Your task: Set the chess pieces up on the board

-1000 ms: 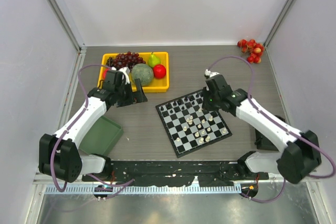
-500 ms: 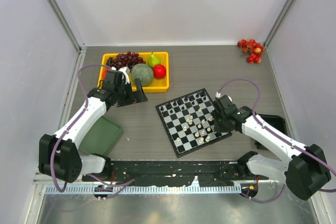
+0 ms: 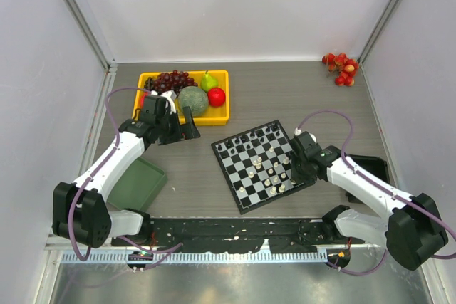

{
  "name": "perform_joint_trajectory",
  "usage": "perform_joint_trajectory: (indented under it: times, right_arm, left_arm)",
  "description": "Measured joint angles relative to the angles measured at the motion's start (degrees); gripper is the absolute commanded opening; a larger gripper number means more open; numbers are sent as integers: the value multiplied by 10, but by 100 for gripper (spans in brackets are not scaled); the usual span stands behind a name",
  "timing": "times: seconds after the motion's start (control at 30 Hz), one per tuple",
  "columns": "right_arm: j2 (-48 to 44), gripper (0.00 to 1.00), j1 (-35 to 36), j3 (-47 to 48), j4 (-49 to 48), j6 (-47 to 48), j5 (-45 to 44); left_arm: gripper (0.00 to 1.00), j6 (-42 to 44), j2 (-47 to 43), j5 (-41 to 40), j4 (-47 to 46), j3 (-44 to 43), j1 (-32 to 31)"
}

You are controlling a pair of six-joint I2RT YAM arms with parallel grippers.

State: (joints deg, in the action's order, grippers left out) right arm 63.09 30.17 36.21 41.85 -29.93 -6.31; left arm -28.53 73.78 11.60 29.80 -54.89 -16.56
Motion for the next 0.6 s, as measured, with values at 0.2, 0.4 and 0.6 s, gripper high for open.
perform_joint_trajectory:
  times: [0.2,0.4,0.6]
  right_arm:
    - [-1,16,-3,0,1,-2,-1]
    - [-1,16,-5,0,3,-4,-7]
    - [0,25,-7,0,2,-4,-2]
  left_arm:
    - [99,0,3,0,0,0,0]
    - [99,0,9,0,0,0,0]
    - [99,0,13,0,0,0,0]
